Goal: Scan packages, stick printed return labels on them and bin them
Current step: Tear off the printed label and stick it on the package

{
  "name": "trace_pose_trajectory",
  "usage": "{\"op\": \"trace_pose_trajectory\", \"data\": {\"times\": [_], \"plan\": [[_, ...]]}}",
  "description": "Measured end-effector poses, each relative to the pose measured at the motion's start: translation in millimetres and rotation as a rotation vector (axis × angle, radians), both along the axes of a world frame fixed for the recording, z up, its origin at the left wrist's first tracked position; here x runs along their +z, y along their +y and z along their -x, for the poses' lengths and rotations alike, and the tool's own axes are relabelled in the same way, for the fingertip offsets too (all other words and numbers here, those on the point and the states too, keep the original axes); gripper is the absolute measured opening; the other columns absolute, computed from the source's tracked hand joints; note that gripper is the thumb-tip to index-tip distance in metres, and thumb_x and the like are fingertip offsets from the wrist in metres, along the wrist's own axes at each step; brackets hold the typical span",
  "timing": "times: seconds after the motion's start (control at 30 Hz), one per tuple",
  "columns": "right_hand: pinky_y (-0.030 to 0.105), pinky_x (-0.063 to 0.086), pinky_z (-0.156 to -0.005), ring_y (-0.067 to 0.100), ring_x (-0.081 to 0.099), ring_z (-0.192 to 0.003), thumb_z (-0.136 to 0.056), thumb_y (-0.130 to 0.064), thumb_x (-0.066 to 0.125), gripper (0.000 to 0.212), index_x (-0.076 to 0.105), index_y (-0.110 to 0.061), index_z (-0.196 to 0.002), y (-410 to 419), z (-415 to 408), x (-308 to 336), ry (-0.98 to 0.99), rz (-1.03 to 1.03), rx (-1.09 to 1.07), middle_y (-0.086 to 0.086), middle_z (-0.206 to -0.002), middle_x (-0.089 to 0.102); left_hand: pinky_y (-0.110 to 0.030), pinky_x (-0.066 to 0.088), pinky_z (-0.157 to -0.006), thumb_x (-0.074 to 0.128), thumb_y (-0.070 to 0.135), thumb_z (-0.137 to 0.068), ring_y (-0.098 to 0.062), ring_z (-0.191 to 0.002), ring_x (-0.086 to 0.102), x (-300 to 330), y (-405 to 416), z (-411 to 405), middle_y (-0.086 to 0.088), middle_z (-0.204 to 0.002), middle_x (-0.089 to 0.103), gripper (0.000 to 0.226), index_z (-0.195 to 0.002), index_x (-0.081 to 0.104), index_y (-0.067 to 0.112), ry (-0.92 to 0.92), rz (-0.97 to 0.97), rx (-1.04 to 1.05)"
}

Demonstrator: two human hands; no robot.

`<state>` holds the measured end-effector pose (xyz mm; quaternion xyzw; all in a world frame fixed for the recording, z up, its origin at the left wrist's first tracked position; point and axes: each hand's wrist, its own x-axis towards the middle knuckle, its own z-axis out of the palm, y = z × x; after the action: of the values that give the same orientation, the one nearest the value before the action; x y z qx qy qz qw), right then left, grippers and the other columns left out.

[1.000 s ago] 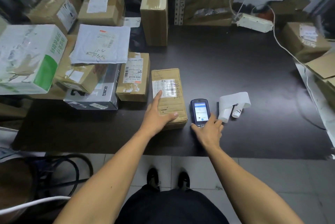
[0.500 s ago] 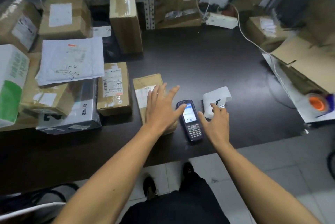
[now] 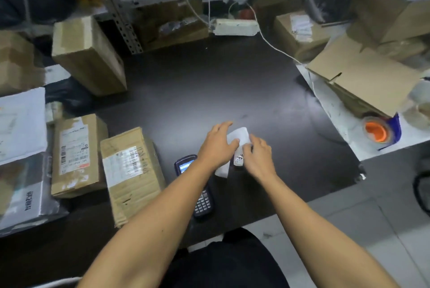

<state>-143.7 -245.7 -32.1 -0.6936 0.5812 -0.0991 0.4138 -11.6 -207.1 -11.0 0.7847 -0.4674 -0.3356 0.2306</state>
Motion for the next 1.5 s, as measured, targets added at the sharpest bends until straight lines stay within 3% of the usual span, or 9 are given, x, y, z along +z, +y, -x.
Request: {"op": "trace_pose_trajectory", "data": {"times": [0.2,0.3,0.43,0.6,0.7,0.83,1.03,1.3,1.5], "plan": [[0.026,0.024,-0.111,0.017,0.023,-0.138,-0.101,-0.016,0.039,0.045,0.046,-0.013,-0.144,1.6,4.0,-17.5,-0.064,0.056,0.285,0.000,-0.152,0.035,-0.023,0.036,-0.094,0.063,0.036,-0.094,-0.023,-0.122,0.053,-15.4,-20.1,-11.1,-0.006,-0.125,0.057,0.059,-0.147,0.040,0.024,0.089,-0.144,0.058],[0.020,0.026,-0.105,0.016,0.031,-0.132,-0.099,-0.014,0.043,0.037,0.054,-0.010,-0.134,-0.5,4.5,-23.0,-0.105,0.068,0.246,0.000,-0.144,0.047,-0.021,0.039,-0.084,0.066,0.022,-0.092,-0.020,-0.104,0.060,-20.6,-19.2,-19.9,-0.002,-0.105,0.062,0.055,-0.143,0.046,0.022,0.139,-0.188,0.075],[0.021,0.033,-0.091,0.019,0.041,-0.122,-0.096,-0.023,0.056,0.029,0.057,-0.011,-0.122,-9.8,3.0,-24.4,-0.102,0.106,0.174,-0.001,-0.126,0.058,-0.009,0.043,-0.066,0.061,0.000,-0.089,-0.010,-0.080,0.059,-22.3,-16.3,-26.0,-0.008,-0.104,0.067,0.059,-0.142,0.048,0.022,0.265,-0.179,0.107],[0.029,0.039,-0.091,0.020,0.044,-0.111,-0.090,-0.038,0.067,0.036,0.062,-0.014,-0.116,-27.6,0.1,-29.8,-0.041,0.138,0.223,-0.002,-0.116,0.060,-0.019,0.047,-0.075,0.055,-0.013,-0.085,-0.005,-0.069,0.058,-26.4,-14.5,-22.7,0.007,-0.087,0.066,0.069,-0.144,0.046,0.021,0.374,-0.119,0.095],[0.027,0.039,-0.091,0.019,0.044,-0.112,-0.089,-0.038,0.069,0.032,0.066,-0.015,-0.111,-38.0,-0.9,-30.6,-0.020,0.124,0.254,-0.002,-0.112,0.060,-0.014,0.044,-0.067,0.051,-0.017,-0.086,0.004,-0.059,0.052,-25.8,-13.8,-20.2,0.009,-0.085,0.062,0.072,-0.142,0.045,0.026,0.403,-0.084,0.082],[0.019,0.032,-0.082,0.021,0.046,-0.112,-0.094,-0.028,0.061,0.018,0.069,-0.013,-0.101,-50.6,3.1,-24.3,-0.028,0.139,0.238,0.002,-0.108,0.060,-0.014,0.044,-0.064,0.047,-0.017,-0.085,0.002,-0.063,0.054,-28.6,-11.7,-24.6,0.004,-0.095,0.066,0.075,-0.147,0.043,0.026,0.386,-0.077,0.078],[0.024,0.036,-0.083,0.017,0.046,-0.111,-0.088,-0.045,0.068,0.039,0.066,-0.016,-0.114,-53.0,-3.3,-12.4,0.009,0.170,0.400,-0.002,-0.113,0.059,-0.008,0.044,-0.077,0.054,-0.014,-0.089,0.008,-0.070,0.058,-26.9,-8.5,-21.1,0.008,-0.093,0.070,0.073,-0.150,0.037,0.023,0.450,-0.023,0.091],[0.028,0.039,-0.079,0.015,0.049,-0.100,-0.093,-0.041,0.062,0.027,0.071,-0.018,-0.104,-54.7,-2.4,-12.2,0.029,0.117,0.462,0.000,-0.103,0.062,-0.002,0.039,-0.086,0.055,-0.006,-0.094,0.018,-0.080,0.056,-23.0,-6.2,-21.0,0.007,-0.101,0.070,0.074,-0.154,0.028,0.028,0.419,-0.002,0.039],[0.025,0.040,-0.073,0.017,0.060,-0.087,-0.093,-0.023,0.059,0.018,0.073,-0.011,-0.095,-60.4,1.8,-0.9,-0.050,0.001,0.237,0.001,-0.092,0.068,-0.011,0.044,-0.081,0.052,-0.009,-0.091,0.004,-0.081,0.059,-25.6,-5.2,-21.4,0.007,-0.105,0.071,0.079,-0.153,0.029,0.033,0.400,-0.018,0.091]]}}
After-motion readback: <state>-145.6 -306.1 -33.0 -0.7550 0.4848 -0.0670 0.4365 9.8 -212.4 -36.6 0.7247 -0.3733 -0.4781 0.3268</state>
